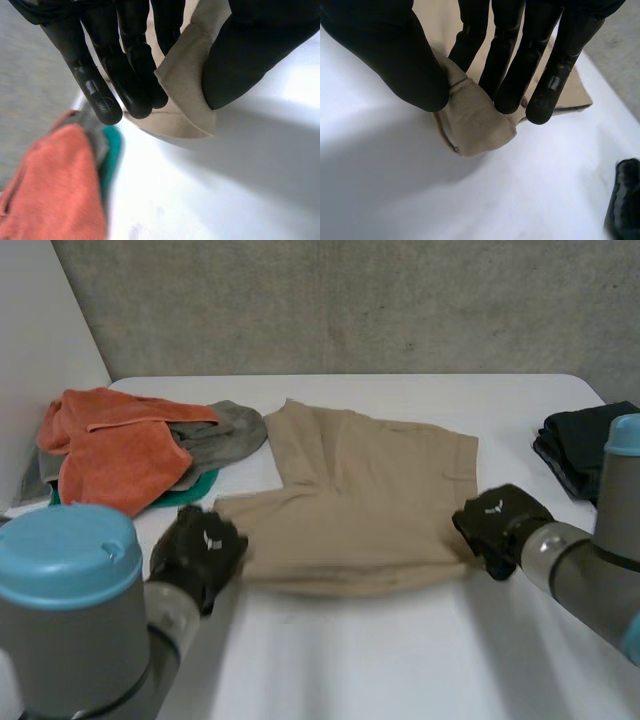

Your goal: Fold the laundry.

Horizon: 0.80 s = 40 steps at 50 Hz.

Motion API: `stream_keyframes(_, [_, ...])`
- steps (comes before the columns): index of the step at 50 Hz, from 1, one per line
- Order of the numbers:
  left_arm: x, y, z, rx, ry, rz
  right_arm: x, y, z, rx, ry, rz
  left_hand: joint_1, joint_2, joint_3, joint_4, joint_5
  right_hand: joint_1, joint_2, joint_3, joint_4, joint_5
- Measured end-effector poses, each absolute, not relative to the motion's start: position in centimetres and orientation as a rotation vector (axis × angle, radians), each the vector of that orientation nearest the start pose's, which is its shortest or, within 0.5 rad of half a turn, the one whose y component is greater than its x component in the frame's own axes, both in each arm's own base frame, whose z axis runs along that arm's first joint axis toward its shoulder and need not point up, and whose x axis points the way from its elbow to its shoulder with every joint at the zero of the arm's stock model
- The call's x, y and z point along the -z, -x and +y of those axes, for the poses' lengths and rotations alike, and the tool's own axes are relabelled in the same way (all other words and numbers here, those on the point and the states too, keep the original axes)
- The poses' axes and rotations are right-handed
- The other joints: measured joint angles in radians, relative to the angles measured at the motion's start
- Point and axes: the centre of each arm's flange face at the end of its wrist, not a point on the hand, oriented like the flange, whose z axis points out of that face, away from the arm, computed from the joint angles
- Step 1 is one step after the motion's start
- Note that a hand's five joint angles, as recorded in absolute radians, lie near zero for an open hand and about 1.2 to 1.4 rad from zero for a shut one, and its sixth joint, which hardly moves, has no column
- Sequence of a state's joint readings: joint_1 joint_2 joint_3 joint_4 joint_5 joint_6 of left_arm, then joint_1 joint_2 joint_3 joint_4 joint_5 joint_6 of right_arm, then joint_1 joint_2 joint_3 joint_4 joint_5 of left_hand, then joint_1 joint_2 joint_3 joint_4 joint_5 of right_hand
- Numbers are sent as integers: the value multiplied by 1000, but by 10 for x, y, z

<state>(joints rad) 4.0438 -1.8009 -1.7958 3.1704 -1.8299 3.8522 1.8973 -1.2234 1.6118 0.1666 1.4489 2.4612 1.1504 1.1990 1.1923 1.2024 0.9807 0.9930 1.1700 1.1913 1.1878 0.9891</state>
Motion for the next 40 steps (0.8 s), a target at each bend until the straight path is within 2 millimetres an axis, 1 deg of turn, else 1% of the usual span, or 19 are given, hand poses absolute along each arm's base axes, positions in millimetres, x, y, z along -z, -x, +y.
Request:
stream_keyframes(1, [-181, 266, -163, 1562, -1392, 2010, -179, -235, -251, 1564, 1434, 2406, 0, 0, 0, 0, 0, 0, 0, 0, 0, 0])
stream_keyframes(3, [-177, 258, -138, 1416, -1511, 2051, -189, -227, -227, 1437, 1566, 2428, 0, 0, 0, 0, 0, 0, 0, 0, 0, 0])
stream_keyframes(6, [-173, 252, -116, 1288, -1616, 2074, -192, -220, -209, 1337, 1690, 2425, -6, -32, -26, -29, -7, 0, 0, 0, 0, 0])
stream_keyframes(7, [-173, 251, -112, 1265, -1636, 2076, -192, -219, -206, 1319, 1712, 2423, -98, -131, -127, -134, -86, 0, 0, 0, 0, 0])
stream_keyframes(8, [-172, 250, -106, 1236, -1663, 2077, -192, -218, -201, 1293, 1749, 2416, -350, -361, -353, -366, -296, 0, 0, 0, 0, 0])
stream_keyframes(10, [-172, 251, -101, 1219, -1692, 2073, -189, -215, -192, 1258, 1807, 2400, -566, -577, -565, -568, -322, 0, 0, 0, 0, 0])
stream_keyframes(11, [-172, 251, -101, 1219, -1692, 2073, -189, -215, -192, 1258, 1807, 2400, -566, -577, -565, -568, -322, 0, 0, 0, 0, 0])
stream_keyframes(12, [-174, 253, -101, 1235, -1694, 2065, -186, -214, -189, 1254, 1830, 2389, -725, -745, -728, -748, -322, 0, 0, 0, 0, 0])
stream_keyframes(16, [-184, 263, -112, 1352, -1642, 2037, -181, -215, -190, 1292, 1834, 2376, -848, -906, -895, -916, -322, 0, 0, 0, 0, 0])
stream_keyframes(20, [-204, 276, -137, 1538, -1527, 1994, -177, -216, -193, 1348, 1816, 2367, -894, -949, -939, -954, -322, 0, 0, 0, 0, 0])
stream_keyframes(24, [-233, 291, -176, 1787, -1360, 1918, -177, -217, -197, 1393, 1799, 2361, -894, -949, -939, -954, -322, 0, 0, 0, 0, 0])
stream_keyframes(27, [-236, 293, -182, 1822, -1343, 1905, -177, -217, -197, 1396, 1798, 2360, -894, -949, -939, -954, -322, 0, 0, 0, 0, 0])
stream_keyframes(28, [-250, 310, -216, 2002, -1302, 1820, -177, -219, -200, 1430, 1787, 2354, -894, -949, -939, -953, -322, 0, 0, 0, 0, 0])
stream_keyframes(29, [-251, 312, -221, 2022, -1303, 1810, -177, -219, -200, 1433, 1786, 2354, -892, -946, -937, -952, -322, 0, 0, 0, 0, 0])
stream_keyframes(30, [-251, 319, -235, 2071, -1314, 1783, -177, -219, -201, 1444, 1778, 2353, -885, -940, -932, -946, -322, 0, 0, 0, 0, 0])
stream_keyframes(33, [-249, 324, -248, 2101, -1329, 1766, -177, -219, -202, 1449, 1773, 2353, -847, -899, -896, -905, -322, 0, 0, 0, 0, 0])
stream_keyframes(34, [-241, 334, -279, 2152, -1370, 1737, -177, -219, -202, 1456, 1765, 2354, -811, -866, -860, -868, -322, 0, 0, 0, 0, 0])
stream_keyframes(37, [-223, 344, -315, 2178, -1422, 1725, -175, -220, -205, 1474, 1724, 2361, -792, -841, -835, -842, -322, 0, 0, 0, 0, 0])
stream_keyframes(40, [-202, 354, -340, 2175, -1485, 1738, -172, -221, -207, 1467, 1711, 2368, -790, -835, -828, -836, -322, 0, 0, 0, 0, 0])
